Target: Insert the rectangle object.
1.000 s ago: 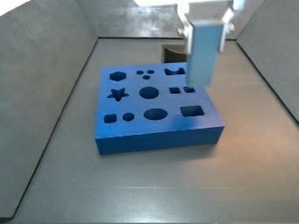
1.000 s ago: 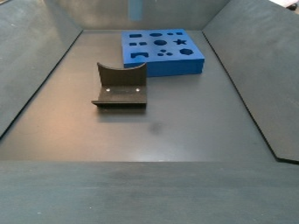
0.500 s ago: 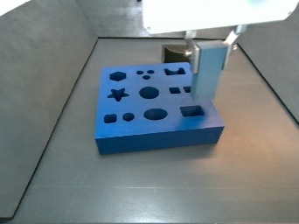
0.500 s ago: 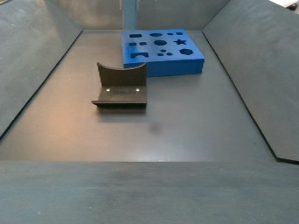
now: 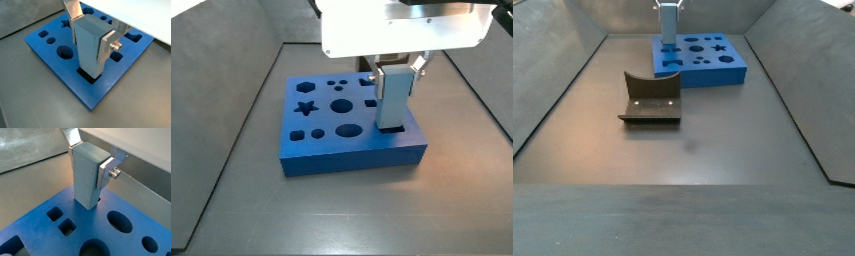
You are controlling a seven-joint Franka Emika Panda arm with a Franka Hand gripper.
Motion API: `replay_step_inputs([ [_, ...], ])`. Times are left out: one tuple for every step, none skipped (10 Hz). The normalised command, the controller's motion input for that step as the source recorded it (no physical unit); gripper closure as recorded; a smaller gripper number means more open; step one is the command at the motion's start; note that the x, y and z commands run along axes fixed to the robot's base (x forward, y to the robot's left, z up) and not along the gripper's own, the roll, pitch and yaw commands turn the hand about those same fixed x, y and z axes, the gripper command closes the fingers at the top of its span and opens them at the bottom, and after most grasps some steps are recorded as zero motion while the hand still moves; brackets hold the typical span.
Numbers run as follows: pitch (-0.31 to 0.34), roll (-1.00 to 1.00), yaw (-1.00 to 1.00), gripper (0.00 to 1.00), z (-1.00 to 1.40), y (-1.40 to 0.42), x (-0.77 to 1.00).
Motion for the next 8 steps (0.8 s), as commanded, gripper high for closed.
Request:
replay_step_inputs([
  [-0.006, 0.21, 0.11, 1.0, -0.27, -0.22, 0.0],
  [-0.004, 0.45, 0.14, 1.0, -0.41, -0.19, 0.01],
  [0.0, 0.46, 0.12, 1.0, -0.41, -0.2, 0.05],
  [0.0, 0.43, 0.1, 1.0, -0.47, -0.23, 0.06],
  [0.0, 0.41, 0.06, 1.0, -0.53, -0.25, 0.08],
  [0.024, 0.35, 0.0, 1.0, -0.62, -0.19, 0.11],
  [0.139, 0.19, 0.0, 1.0, -0.74, 0.0, 0.09],
  [0.234, 0.09, -0.11, 1.0, -0.66, 0.01, 0.12],
])
